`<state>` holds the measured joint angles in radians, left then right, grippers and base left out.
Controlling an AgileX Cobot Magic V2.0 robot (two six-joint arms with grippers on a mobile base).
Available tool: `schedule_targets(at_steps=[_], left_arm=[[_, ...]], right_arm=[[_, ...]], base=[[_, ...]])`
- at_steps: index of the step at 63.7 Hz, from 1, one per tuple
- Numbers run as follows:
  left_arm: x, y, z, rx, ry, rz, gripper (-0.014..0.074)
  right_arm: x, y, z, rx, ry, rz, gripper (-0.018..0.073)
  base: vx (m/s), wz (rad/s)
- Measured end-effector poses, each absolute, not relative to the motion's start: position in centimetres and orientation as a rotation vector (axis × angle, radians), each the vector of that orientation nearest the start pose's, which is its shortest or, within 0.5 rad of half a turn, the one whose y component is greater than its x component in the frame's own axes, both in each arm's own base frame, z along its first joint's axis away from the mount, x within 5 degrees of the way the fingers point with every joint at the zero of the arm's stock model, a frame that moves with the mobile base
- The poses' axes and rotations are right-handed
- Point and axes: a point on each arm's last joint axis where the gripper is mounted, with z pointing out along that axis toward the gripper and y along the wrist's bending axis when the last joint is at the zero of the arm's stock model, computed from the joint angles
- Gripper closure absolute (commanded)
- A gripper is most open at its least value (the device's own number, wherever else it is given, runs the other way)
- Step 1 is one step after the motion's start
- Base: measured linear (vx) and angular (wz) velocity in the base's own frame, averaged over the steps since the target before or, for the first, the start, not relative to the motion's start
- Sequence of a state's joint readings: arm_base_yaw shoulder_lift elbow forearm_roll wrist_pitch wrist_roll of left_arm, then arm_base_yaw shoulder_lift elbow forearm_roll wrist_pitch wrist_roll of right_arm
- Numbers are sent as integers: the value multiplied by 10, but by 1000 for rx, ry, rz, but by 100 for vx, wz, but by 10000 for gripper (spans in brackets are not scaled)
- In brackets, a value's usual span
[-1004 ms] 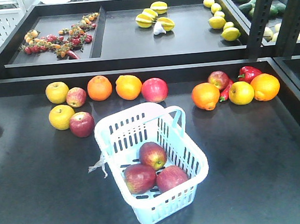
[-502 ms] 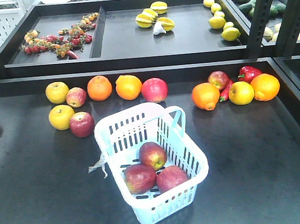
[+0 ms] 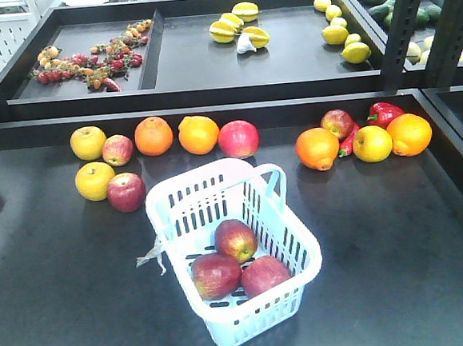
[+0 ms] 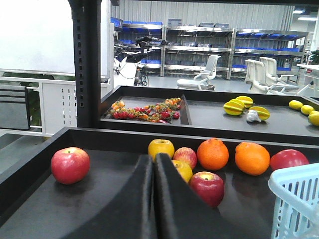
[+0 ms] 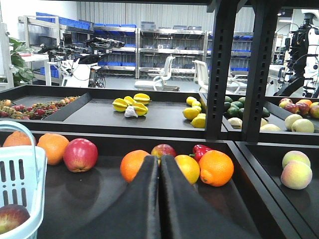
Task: Pick three apples into basket with both arms
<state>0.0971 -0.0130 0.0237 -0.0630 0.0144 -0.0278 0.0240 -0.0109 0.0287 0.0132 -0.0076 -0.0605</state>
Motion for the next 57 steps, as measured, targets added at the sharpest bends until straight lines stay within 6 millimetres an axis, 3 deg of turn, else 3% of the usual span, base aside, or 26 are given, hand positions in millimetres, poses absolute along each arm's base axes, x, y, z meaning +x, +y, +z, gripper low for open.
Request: schedule_targets(at_steps=[57], left_arm=[[56, 5, 205, -141, 1502, 4, 603]], right_arm=[[57, 1, 205, -53, 1492, -19, 564]], base=[[0, 0]])
